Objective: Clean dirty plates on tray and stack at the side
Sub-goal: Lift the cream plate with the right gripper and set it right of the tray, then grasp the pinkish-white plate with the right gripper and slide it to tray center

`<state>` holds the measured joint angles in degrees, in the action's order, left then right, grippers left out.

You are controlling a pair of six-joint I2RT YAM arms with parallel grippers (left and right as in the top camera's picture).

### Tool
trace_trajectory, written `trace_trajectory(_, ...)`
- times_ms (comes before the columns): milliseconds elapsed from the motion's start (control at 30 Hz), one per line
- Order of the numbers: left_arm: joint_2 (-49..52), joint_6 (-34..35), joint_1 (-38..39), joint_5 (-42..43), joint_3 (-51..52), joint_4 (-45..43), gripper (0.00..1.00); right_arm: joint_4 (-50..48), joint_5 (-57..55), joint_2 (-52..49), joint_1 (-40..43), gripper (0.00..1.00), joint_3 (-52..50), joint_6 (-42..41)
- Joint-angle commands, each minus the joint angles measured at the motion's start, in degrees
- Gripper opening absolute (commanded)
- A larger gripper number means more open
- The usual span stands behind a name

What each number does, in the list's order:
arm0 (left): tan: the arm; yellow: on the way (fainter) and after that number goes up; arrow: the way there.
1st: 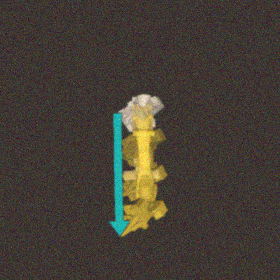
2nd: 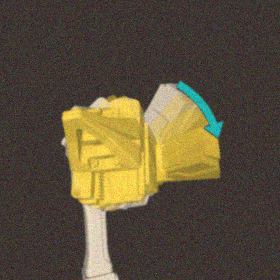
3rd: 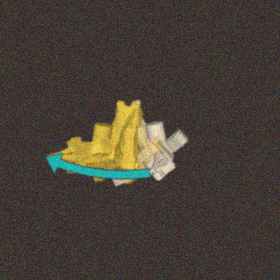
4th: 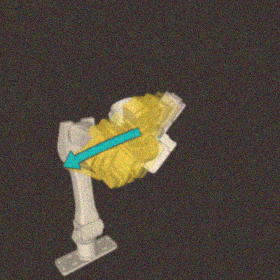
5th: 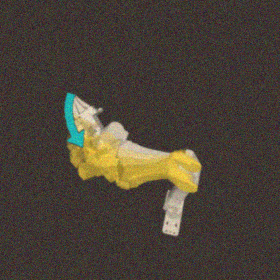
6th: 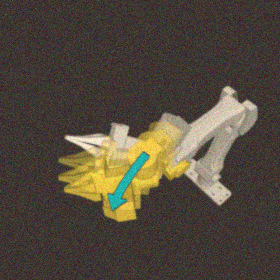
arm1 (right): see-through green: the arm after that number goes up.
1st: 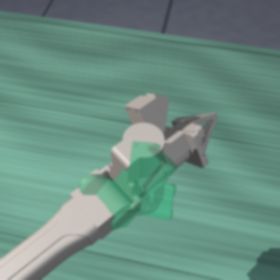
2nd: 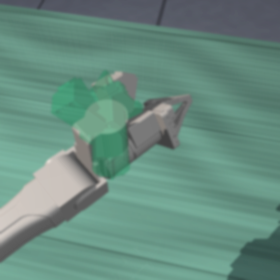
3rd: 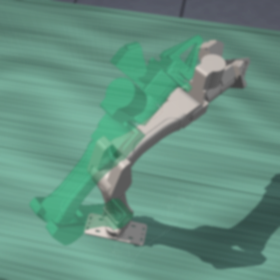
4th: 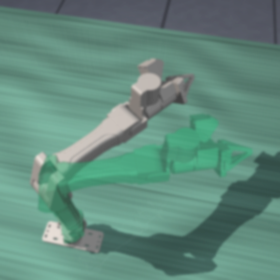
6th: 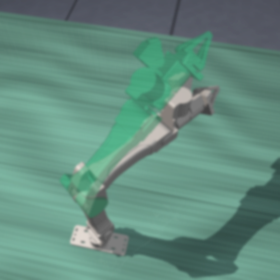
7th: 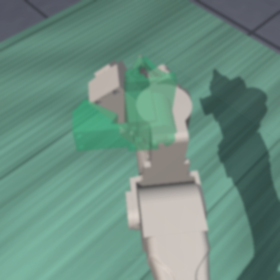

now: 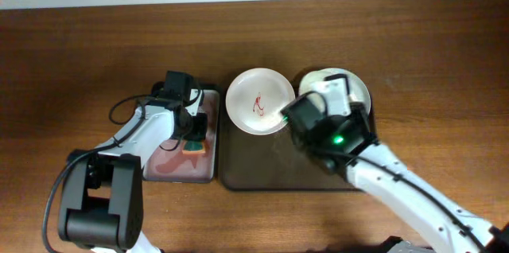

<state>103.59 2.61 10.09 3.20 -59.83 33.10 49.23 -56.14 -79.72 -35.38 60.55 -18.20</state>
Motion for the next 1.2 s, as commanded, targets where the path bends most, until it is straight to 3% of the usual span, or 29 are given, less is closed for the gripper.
trace_trajectory(0, -2.0, -0.3, 0.0, 1.1, -1.1, 4.3, 0.53, -0.2, 11.4, 4.3, 9.6, 0.04, 2.0, -1.9)
trace_trajectory(100, -2.0, -0.3, 0.2, 1.9, -0.9, 8.1, 0.52, -0.2, 18.8, 6.6, 19.5, 0.04, 2.7, -1.8)
trace_trajectory(233, -2.0, -0.3, 1.2, 1.9, 0.0, 8.5, 0.44, -0.2, 27.8, 7.1, 35.9, 0.04, 2.7, -1.8)
trace_trajectory(300, -2.0, -0.3, 1.7, 1.9, 0.2, 8.3, 0.11, -0.8, 32.9, 6.7, 43.5, 0.04, 2.7, -1.8)
trace_trajectory(333, -2.0, -0.3, 1.9, 1.9, 0.2, 8.0, 0.0, -1.3, 35.5, 6.4, 46.9, 0.04, 2.7, -1.8)
trace_trajectory(467, -2.0, -0.3, 1.9, 1.9, 0.2, 7.7, 0.0, -3.9, 42.6, 3.1, 57.8, 0.04, 2.7, -1.8)
trace_trajectory(500, -2.0, -0.3, 1.9, 1.9, 0.2, 7.7, 0.25, -4.5, 44.0, 1.3, 60.3, 0.04, 2.7, -1.8)
trace_trajectory(600, -2.0, -0.3, 1.9, 1.9, 0.2, 7.7, 0.38, -5.5, 45.3, -2.3, 63.3, 0.04, 2.7, -1.8)
trace_trajectory(800, -2.0, -0.3, 1.9, 1.9, 0.2, 7.7, 0.4, -8.0, 45.4, -10.8, 65.1, 0.06, 2.7, -1.8)
trace_trajectory(833, -2.0, -0.3, 1.9, 1.9, 0.2, 7.7, 0.4, -8.0, 45.4, -11.5, 65.1, 0.1, 2.7, -1.8)
trace_trajectory(933, -2.0, -0.3, 1.9, 1.9, 0.2, 7.7, 0.4, -8.3, 47.5, -11.7, 65.0, 0.39, 2.9, -1.8)
trace_trajectory(967, -2.0, -0.3, 1.9, 1.9, 0.2, 7.7, 0.4, -8.3, 49.9, -11.6, 65.0, 0.43, 3.1, -1.4)
trace_trajectory(1067, -2.0, -0.3, 1.9, 1.9, 0.2, 7.6, 0.41, -8.3, 68.0, -11.3, 64.2, 0.5, 5.9, 5.7)
trace_trajectory(1167, -2.0, -0.3, 1.9, 1.9, 0.2, 7.5, 0.48, -6.4, 78.9, -11.3, 59.9, 0.51, 8.4, 11.4)
